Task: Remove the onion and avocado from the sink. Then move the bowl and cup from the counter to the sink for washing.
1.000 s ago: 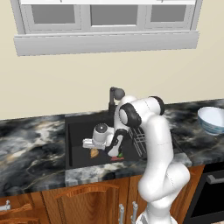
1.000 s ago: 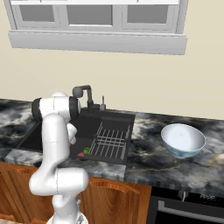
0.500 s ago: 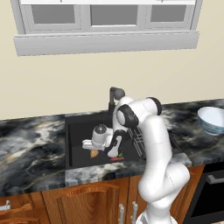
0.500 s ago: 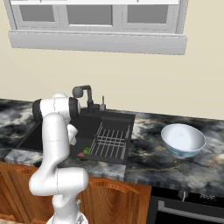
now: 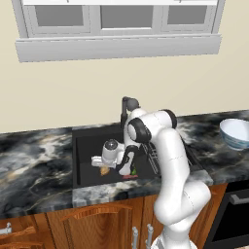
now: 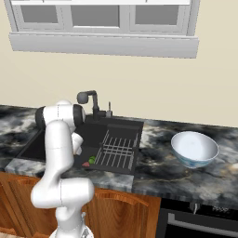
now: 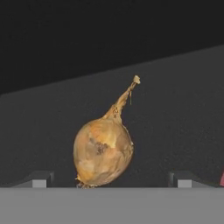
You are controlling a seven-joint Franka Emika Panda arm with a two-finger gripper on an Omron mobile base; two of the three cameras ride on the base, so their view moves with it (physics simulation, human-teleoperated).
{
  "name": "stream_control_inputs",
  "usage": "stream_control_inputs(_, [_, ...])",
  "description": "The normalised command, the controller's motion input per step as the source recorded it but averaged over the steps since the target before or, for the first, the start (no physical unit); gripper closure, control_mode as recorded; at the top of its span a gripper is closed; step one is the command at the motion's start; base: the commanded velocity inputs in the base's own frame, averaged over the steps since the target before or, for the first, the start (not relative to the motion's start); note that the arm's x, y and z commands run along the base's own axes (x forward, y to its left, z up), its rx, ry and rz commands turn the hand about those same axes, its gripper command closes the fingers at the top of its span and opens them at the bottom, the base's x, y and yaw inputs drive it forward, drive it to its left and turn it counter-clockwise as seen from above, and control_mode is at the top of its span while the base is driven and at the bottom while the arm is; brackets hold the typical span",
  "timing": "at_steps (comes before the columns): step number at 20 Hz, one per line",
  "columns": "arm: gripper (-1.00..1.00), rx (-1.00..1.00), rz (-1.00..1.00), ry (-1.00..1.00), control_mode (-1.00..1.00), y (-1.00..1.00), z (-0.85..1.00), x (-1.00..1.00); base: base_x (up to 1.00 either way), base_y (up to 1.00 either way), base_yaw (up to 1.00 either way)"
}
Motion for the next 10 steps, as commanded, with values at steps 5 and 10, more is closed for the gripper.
stream_control_inputs(5, [-1.0, 0.0, 0.0, 0.0, -1.0, 0.0, -0.11, 0.08, 0.0, 0.0, 0.0])
stream_control_inputs(10, [-1.0, 0.0, 0.0, 0.0, -1.0, 0.0, -0.11, 0.09, 0.0, 0.0, 0.0])
